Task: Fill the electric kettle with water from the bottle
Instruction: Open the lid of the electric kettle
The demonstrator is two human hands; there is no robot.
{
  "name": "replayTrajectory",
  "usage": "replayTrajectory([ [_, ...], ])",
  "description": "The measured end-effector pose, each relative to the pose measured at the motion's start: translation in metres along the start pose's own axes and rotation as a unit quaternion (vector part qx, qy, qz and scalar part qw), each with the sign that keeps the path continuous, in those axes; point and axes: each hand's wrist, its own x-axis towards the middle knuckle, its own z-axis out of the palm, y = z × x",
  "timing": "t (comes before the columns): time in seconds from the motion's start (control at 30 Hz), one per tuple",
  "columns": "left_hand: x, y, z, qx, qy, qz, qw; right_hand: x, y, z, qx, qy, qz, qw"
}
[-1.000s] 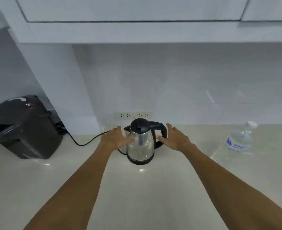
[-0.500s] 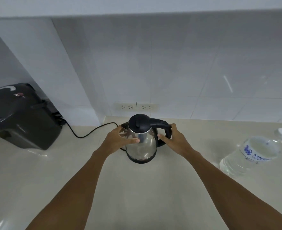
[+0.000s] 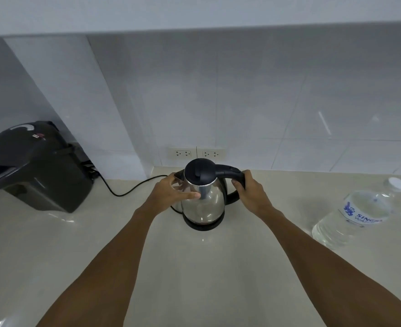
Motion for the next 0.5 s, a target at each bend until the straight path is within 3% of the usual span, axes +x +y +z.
replayTrajectory([
  [0.5,-0.115,0.008,0.006,-0.004,-0.046,0.014,0.999,-0.137,-0.007,-0.002,-0.019,0.047,0.03,0.998],
])
